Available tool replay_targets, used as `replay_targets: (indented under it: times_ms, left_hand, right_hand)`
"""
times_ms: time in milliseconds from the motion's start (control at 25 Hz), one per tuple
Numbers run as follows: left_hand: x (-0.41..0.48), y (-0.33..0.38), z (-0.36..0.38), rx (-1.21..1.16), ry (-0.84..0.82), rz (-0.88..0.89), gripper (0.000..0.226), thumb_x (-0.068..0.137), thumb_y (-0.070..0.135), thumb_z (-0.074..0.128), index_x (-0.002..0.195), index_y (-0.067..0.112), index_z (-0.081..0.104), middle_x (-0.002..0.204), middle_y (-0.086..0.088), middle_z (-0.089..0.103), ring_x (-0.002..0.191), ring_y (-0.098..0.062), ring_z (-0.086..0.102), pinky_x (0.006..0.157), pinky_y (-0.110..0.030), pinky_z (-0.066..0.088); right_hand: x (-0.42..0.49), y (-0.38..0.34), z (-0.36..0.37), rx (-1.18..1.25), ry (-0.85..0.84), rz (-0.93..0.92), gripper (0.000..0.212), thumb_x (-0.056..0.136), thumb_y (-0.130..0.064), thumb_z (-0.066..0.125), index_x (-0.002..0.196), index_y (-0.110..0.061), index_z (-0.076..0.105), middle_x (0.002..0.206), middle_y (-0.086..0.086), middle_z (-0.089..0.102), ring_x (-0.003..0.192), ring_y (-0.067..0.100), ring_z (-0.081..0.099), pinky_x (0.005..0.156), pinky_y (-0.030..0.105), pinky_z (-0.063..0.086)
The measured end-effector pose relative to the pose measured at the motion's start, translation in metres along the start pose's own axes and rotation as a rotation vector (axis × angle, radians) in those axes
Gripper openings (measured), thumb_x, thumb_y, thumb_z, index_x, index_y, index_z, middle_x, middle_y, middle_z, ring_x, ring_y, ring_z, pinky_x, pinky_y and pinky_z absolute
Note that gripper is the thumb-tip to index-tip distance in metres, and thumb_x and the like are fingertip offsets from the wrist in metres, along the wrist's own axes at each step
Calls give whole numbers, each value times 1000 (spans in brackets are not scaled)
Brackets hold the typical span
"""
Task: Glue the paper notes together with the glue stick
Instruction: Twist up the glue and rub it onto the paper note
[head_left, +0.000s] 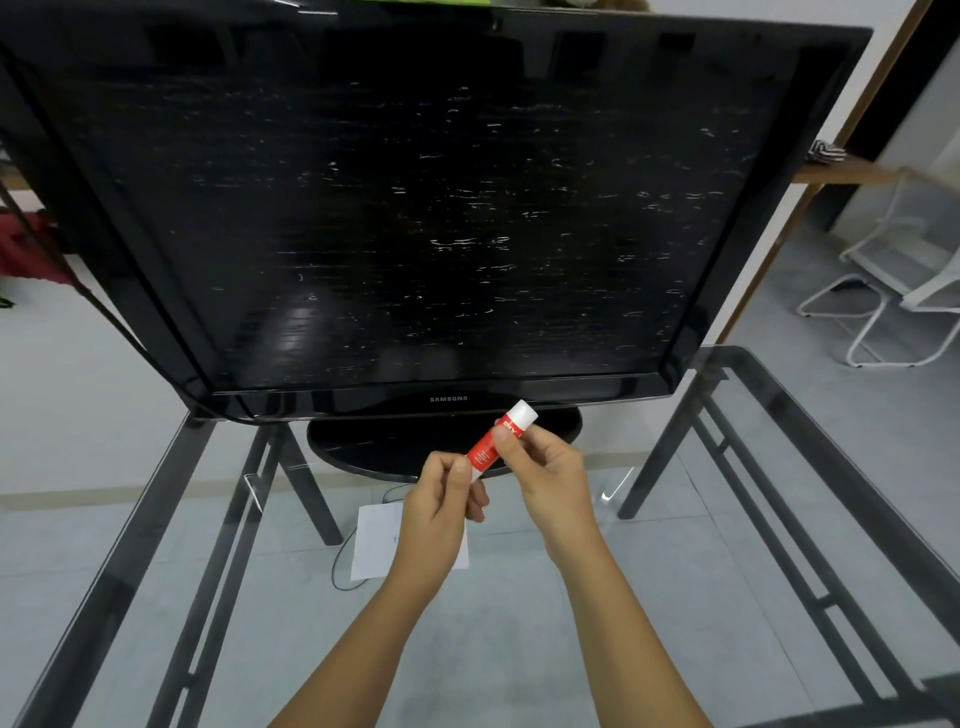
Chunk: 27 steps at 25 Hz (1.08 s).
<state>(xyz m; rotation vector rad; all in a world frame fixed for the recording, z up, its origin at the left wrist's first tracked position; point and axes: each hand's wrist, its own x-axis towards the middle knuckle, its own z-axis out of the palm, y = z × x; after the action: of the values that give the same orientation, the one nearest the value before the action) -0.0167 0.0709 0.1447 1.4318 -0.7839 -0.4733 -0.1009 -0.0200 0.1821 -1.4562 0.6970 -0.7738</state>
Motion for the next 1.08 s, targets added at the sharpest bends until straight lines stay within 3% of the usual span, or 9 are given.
replay_targets:
  times_ms: [160,400,600,720,800,840,1080]
  left_hand:
    - [2,4,1,6,-52,-38,28,86,55,38,85,31,52,65,9,62,58,-3,56,58,-13,47]
    - [2,11,5,2,-43,58,9,85,36,58,90,35,51,84,13,61,80,-6,62,69,-20,52]
    - [-1,8,8,218,139,255,30,80,13,71,90,35,53,94,9,56,93,-7,57,74,-16,49]
    - [-2,10,6,-152,5,-9,32,78,34,72,104,36,53,91,10,65,85,-11,64,73,-19,53]
    - [-1,7,4,-306,-30,-187,31,78,55,62,97,31,61,80,2,69,74,-16,65,68,-20,53]
    - [-1,8,4,-301,-41,-199,32,78,54,59,93,26,63,77,1,68,73,-15,65,68,-19,52]
    - [0,11,2,-323,16,-53,17,76,9,70,89,12,60,86,2,65,87,-15,64,76,-20,52]
  right_hand:
    - [0,-2,-1,0,30,5,26,74,-52,62,78,-27,68,67,-13,65,72,-1,62,64,10,48]
    - [-1,-3,-4,36,95,38,30,70,-57,63,74,-27,70,64,-14,65,69,-2,60,65,15,48]
    - [-3,0,0,42,134,66,31,69,-58,64,76,-28,71,70,-10,70,77,2,65,71,17,46]
    - [-3,-1,-2,40,138,53,34,69,-57,65,78,-25,72,68,-11,69,72,0,64,66,13,47]
    - [-3,-2,-2,23,132,43,35,68,-58,64,77,-25,71,66,-14,68,70,-3,63,62,9,46]
    - [-4,-2,-1,17,131,44,34,68,-58,63,78,-27,71,68,-14,68,73,-3,63,62,9,46]
    - [-4,-4,0,56,129,61,25,66,-60,65,72,-37,72,75,-8,72,81,5,66,74,19,48]
